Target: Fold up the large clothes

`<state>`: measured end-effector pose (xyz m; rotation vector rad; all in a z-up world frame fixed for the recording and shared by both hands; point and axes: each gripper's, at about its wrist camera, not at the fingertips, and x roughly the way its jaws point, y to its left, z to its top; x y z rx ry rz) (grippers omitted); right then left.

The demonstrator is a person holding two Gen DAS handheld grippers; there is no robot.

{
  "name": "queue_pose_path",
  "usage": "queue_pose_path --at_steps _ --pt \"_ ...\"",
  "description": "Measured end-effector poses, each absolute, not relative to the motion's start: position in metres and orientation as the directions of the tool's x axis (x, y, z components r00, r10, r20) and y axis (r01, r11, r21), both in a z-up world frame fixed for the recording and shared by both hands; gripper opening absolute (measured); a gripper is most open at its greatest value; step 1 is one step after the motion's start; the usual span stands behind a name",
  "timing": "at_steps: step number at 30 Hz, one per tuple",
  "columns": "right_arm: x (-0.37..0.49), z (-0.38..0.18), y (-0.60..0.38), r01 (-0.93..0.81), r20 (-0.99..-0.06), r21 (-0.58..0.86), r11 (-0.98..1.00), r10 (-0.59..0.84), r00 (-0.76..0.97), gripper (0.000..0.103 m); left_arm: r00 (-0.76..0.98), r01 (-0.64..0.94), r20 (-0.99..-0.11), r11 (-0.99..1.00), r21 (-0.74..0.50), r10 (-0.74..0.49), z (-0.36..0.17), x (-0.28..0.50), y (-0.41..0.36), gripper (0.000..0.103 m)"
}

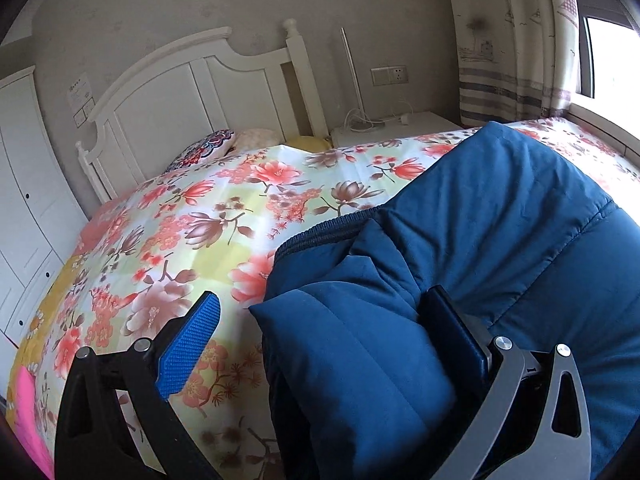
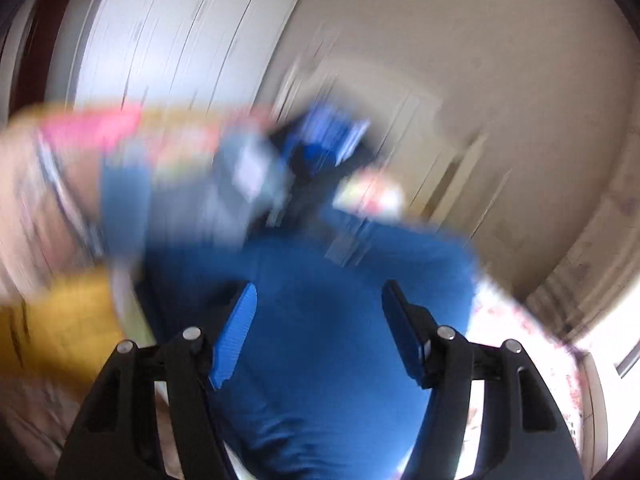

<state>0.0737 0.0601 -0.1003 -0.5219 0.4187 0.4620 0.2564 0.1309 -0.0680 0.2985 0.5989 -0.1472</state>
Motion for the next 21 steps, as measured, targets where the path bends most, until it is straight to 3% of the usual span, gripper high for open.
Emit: queue_pose_path --at_steps 6,9,11,16,19,21 --pt "0.075 -0.102 0.051 -0.551 -0.530 -0.292 0.781 0.348 0.774 0.065 0.836 0.192 -0.546 0.958 0.214 -0.046 -0.071 0.253 0.138 0.099" --pt "0.084 -0.081 0.036 -0.627 -0.606 -0.178 0.759 0.417 0.677 0.065 0.855 0.168 -0.518 0.956 0.241 -0.019 -0.069 0.248 0.136 0.099" --pt "0.087 -0.058 0.016 -0.611 -0.569 -0.173 0.772 0.428 0.702 0.062 0.871 0.144 -0.491 0.954 0.261 0.002 -0.068 0.244 0.136 0.099" --pt "0.147 -0.022 -0.013 -0.457 -0.495 -0.245 0.855 0.295 0.817 0.062 0.892 0.060 -0.444 0.954 0.292 0.080 -0.067 0.239 0.139 0.099" --pt "0.200 -0.029 -0.010 -0.405 -0.519 -0.269 0.874 0.223 0.825 0.062 0.907 0.006 -0.399 0.943 0.332 0.135 -0.065 0.233 0.136 0.099" --pt "0.241 -0.055 -0.001 -0.403 -0.595 -0.322 0.856 0.148 0.790 0.062 0.913 -0.031 -0.371 0.936 0.351 0.169 -0.065 0.229 0.136 0.099"
